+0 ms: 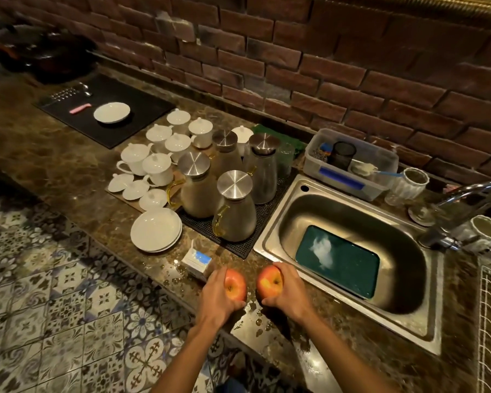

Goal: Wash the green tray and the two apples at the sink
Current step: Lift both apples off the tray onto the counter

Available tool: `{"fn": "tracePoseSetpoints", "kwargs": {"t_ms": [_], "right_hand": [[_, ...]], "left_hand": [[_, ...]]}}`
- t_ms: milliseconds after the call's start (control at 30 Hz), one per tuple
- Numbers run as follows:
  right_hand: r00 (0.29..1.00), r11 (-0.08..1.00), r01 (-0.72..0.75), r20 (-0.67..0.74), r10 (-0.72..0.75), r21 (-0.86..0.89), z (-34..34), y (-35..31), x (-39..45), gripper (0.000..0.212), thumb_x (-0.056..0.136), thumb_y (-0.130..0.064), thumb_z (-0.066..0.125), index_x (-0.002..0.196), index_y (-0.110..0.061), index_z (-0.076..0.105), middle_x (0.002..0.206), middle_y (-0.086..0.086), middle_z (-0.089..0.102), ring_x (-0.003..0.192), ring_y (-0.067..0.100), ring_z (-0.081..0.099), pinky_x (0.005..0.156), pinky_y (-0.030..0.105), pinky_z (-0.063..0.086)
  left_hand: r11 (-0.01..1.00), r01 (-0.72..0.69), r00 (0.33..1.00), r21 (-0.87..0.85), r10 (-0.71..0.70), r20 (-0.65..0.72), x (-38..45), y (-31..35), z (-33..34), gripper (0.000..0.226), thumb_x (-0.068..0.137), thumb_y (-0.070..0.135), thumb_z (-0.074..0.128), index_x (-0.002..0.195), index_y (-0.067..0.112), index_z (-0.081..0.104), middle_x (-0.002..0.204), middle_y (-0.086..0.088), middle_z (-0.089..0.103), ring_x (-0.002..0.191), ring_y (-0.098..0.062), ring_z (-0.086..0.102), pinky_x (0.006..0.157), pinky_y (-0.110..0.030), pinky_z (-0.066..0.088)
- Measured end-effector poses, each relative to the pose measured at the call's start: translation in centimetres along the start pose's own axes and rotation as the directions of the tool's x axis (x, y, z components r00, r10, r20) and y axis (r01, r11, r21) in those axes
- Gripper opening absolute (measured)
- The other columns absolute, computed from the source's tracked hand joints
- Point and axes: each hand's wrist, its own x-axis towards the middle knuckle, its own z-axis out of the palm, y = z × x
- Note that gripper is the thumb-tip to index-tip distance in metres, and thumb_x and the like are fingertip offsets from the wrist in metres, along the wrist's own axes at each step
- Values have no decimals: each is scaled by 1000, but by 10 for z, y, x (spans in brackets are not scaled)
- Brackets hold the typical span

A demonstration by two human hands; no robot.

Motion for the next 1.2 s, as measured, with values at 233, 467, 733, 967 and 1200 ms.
{"fn": "tracePoseSetpoints", "kwargs": {"t_ms": [233,467,733,967,1200], "right_hand": [[999,1000,-13,35,14,-6,9,8,5,94,59,-30,91,140,-25,43,137,-6,43,120,10,42,95,20,37],[998,999,2,60,0,-40,13,9,4,94,66,-30,87,146,-28,36,148,-5,35,132,17,38,109,33,39],[995,998,37,97,-33,-45,5,5,5,106,69,-45,84,154,-28,24,161,-4,23,145,20,25,117,36,28],[986,988,156,-64,-155,10,-31,-15,13,79,85,-50,68,151,-26,32,159,-4,29,145,14,30,115,26,25],[941,974,224,-263,-213,13,-101,-21,20,73,89,-50,63,150,-21,37,160,-1,31,149,14,25,123,37,24]], "left_hand": [[1000,17,999,16,-17,41,9,-7,3,114,66,40,89,157,22,23,161,-4,31,142,-27,41,116,-45,38],[997,41,996,71,-47,80,17,-11,5,112,71,43,85,158,22,17,162,-5,23,143,-29,38,114,-47,36],[982,-43,999,186,41,17,11,-14,5,101,74,63,72,155,28,23,160,3,27,142,-21,39,107,-47,44],[954,-200,956,222,240,-170,15,18,-16,63,89,59,55,145,32,43,152,3,41,137,-16,45,108,-40,46],[883,-390,852,260,453,-262,39,89,-33,57,96,53,50,143,20,50,147,1,48,137,-18,45,108,-39,45]]}}
